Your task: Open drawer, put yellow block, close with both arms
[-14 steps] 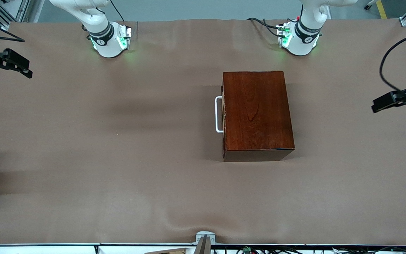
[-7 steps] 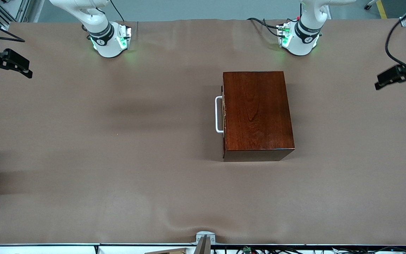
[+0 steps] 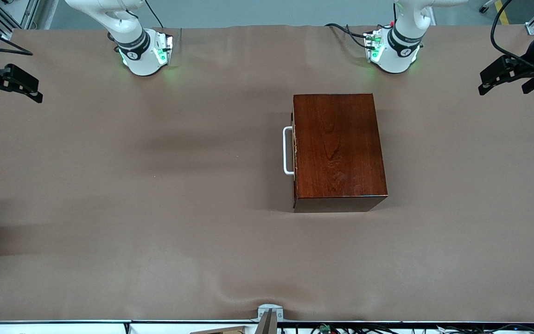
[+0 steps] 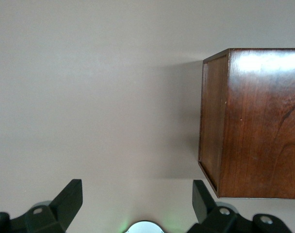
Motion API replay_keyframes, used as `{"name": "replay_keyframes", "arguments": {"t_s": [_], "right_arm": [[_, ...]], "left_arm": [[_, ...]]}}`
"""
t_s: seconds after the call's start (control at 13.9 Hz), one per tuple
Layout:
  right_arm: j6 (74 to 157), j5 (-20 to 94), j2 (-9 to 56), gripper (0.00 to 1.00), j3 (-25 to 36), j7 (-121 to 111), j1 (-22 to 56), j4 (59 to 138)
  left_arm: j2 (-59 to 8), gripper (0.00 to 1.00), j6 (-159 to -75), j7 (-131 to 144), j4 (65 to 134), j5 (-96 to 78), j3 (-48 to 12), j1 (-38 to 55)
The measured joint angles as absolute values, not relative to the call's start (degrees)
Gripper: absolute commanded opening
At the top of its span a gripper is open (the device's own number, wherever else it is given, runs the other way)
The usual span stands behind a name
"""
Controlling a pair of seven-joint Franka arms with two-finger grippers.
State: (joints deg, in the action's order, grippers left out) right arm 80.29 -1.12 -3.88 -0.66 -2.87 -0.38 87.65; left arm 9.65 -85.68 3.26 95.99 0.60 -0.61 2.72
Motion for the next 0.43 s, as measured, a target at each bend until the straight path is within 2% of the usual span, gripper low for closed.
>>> {"name": "replay_keyframes", "arguments": {"t_s": [0.43], "right_arm": [[80.3, -1.1, -3.9, 1.0, -0.7, -2.9, -0.4, 87.6]], "left_arm": [[8.7, 1.0, -86.3, 3.3, 94.5, 0.6, -0.7, 2.7]]}}
